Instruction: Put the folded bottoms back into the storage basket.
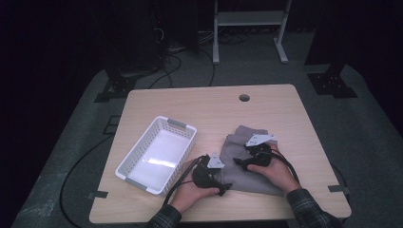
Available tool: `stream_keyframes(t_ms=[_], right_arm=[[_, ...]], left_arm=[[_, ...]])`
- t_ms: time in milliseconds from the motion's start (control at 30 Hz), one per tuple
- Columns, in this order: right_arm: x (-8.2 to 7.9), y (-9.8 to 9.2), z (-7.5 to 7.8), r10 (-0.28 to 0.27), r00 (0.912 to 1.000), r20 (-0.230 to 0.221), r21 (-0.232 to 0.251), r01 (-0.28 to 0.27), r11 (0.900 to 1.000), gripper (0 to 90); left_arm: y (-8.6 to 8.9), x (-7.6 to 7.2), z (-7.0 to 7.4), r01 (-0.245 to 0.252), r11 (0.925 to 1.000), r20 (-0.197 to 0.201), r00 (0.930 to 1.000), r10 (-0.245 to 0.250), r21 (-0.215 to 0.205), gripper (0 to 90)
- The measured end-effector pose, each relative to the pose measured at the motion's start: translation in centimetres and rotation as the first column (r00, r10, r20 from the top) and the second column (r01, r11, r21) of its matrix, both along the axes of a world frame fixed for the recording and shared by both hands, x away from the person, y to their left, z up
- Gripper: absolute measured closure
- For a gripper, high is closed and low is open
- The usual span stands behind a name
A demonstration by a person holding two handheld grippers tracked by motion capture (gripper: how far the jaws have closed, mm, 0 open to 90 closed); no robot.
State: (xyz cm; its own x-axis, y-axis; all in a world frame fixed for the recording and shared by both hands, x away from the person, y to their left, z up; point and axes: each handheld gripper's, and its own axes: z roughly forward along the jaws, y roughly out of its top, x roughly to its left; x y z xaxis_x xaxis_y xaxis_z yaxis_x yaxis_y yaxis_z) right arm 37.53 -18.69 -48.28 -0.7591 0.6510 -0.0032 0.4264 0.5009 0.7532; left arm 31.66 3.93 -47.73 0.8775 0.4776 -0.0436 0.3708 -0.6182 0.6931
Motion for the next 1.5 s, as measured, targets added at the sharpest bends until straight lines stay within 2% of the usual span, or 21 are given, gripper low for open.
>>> stream_keyframes(t_ms=[133, 233, 300, 567, 667, 700, 733, 767, 833, 1033, 1067, 1100, 1167, 1233, 1500], right_arm=[[-0.02, 0.04, 0.01, 0.001, 1.0, -0.002, 0.0, -0.001, 1.0, 22.8], [-0.02, 0.04, 0.01, 0.001, 1.0, -0.002, -0.002, -0.001, 1.0, 22.8], [-0.02, 0.04, 0.02, 0.001, 1.0, -0.003, -0.002, -0.001, 1.0, 22.8], [-0.02, 0.04, 0.02, 0.001, 1.0, -0.003, -0.002, -0.001, 1.0, 22.7], [-0.02, 0.04, 0.02, 0.001, 1.0, -0.003, -0.002, -0.001, 1.0, 22.7], [-0.02, 0.03, 0.02, 0.001, 1.0, -0.003, -0.003, -0.001, 1.0, 22.7], [-0.02, 0.03, 0.02, 0.001, 1.0, -0.003, -0.003, -0.001, 1.0, 22.7], [-0.02, 0.04, 0.0, 0.0, 1.0, -0.002, 0.0, 0.0, 1.0, 22.8], [-0.02, 0.05, 0.0, 0.0, 1.0, -0.002, 0.0, 0.0, 1.0, 22.8], [-0.03, 0.05, 0.0, 0.0, 1.0, -0.002, 0.0, 0.0, 1.0, 22.8], [-0.03, 0.06, 0.0, 0.004, 1.0, -0.001, 0.0, -0.004, 1.0, 22.8], [-0.03, 0.06, 0.0, 0.004, 1.0, -0.001, 0.0, -0.004, 1.0, 22.8], [-0.12, 0.16, 0.01, 0.012, 0.9999, -0.003, 0.0, -0.012, 1.0, 22.9], [-0.16, 0.21, 0.0, 0.016, 0.9999, -0.002, 0.001, -0.016, 1.0, 22.9], [-0.81, 0.58, 0.32, 0.062, 0.9981, 0.0, -0.016, -0.062, 0.998, 26.8]], left_arm=[[-0.01, 0.07, -0.28, 0.002, 1.0, 0.014, 0.9999, -0.002, -0.007, 7.2], [-0.32, -0.08, -0.75, 0.012, 0.9999, 0.061, 0.998, -0.012, 0.004, 1.5], [-0.54, -0.12, -0.77, 0.01, 0.9999, 0.064, 0.9979, -0.011, 0.014, 0.0], [-0.58, -0.2, -0.79, -0.007, 0.9999, 0.064, 0.9979, 0.006, 0.013, 0.0], [-0.43, -0.3, -0.7, 0.006, 1.0, 0.073, 0.9973, -0.006, -0.003, 7.5], [-0.39, -0.33, -0.67, 0.011, 0.9999, 0.076, 0.9971, -0.01, -0.007, 12.6], [-0.32, -0.42, -0.63, 0.017, 0.9997, 0.082, 0.9965, -0.016, -0.019, 12.6], [-0.23, -0.58, -0.58, 0.016, 0.9992, 0.088, 0.996, -0.012, -0.037, 25.2], [-0.17, -0.68, -0.54, 0.026, 0.9983, 0.096, 0.9952, -0.021, -0.052, 38.0], [-0.06, -0.31, -0.5, 0.025, 0.997, 0.091, 0.9957, -0.019, -0.074, 68.2], [-0.07, -0.11, -0.51, 0.019, 0.9952, 0.063, 0.9979, -0.013, -0.096, 72.8], [-0.07, -0.11, -0.51, 0.019, 0.9952, 0.063, 0.9979, -0.013, -0.096, 75.3], [-0.01, 0.0, -0.52, 0.007, 0.9929, 0.029, 0.9996, -0.004, -0.119, 77.0], [0.06, 0.01, -0.53, 0.005, 0.9924, 0.019, 0.9998, -0.003, -0.123, 77.7], [0.35, -0.84, -0.36, 0.01, 0.9933, 0.004, 0.9999, -0.01, -0.115, 77.7]])
